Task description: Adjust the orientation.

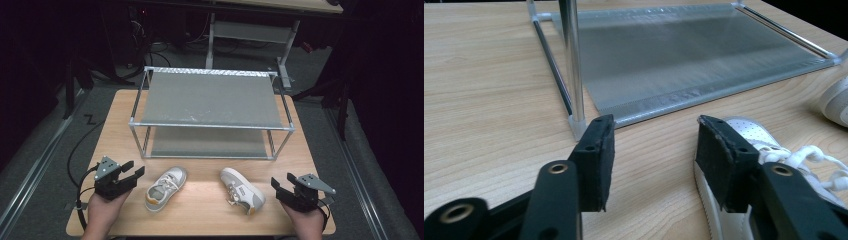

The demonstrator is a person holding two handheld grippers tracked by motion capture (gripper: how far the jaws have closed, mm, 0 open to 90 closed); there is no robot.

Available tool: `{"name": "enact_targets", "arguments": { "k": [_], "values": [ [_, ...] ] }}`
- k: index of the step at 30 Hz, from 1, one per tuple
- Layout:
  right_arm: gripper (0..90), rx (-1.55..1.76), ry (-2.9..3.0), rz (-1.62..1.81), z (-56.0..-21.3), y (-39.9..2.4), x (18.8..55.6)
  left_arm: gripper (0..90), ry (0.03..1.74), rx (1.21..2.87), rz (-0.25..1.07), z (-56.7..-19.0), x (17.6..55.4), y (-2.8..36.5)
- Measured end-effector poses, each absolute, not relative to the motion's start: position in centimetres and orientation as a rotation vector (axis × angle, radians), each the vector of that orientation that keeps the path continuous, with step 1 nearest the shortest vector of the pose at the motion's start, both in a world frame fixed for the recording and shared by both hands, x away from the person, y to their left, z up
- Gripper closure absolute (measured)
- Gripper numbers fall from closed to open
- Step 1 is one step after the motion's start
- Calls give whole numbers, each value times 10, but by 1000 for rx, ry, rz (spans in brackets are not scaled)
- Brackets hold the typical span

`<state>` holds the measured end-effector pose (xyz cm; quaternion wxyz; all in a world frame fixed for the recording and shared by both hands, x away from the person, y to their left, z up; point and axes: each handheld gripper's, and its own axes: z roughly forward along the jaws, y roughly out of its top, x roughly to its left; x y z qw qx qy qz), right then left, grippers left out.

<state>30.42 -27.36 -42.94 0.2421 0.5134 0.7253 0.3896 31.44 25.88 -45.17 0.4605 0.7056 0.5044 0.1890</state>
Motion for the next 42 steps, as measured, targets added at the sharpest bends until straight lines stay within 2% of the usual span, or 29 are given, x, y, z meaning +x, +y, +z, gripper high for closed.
{"name": "enact_targets", "arguments": {
  "k": [1, 2, 3, 6, 8, 11, 15, 25, 29, 42],
  "values": [
    [517, 1377, 1997, 1091, -428, -272, 302, 540, 1244, 1741, 458, -451, 315, 258],
    [632, 1337, 2033, 1130, -427, -266, 298, 582, 1243, 1740, 467, -448, 314, 258],
    [632, 1337, 2033, 1130, -427, -266, 298, 604, 1243, 1740, 467, -448, 314, 258],
    [822, 1259, 2102, 1158, -427, -255, 293, 645, 1242, 1721, 485, -445, 313, 259],
    [896, 1192, 2151, 1182, -427, -246, 290, 707, 1236, 1720, 495, -444, 312, 260],
    [899, 1139, 2203, 1195, -428, -232, 286, 814, 1230, 1729, 521, -442, 311, 261],
    [900, 1096, 2250, 1158, -431, -219, 284, 897, 1228, 1735, 532, -441, 310, 259],
    [900, 1129, 2251, 1123, -436, -222, 287, 898, 1216, 1767, 545, -443, 309, 254],
    [900, 1155, 2217, 1128, -438, -227, 292, 866, 1211, 1767, 539, -443, 308, 252],
    [900, 1340, 2116, 1076, -454, -256, 329, 845, 1211, 1771, 547, -443, 302, 253]
  ]
}}
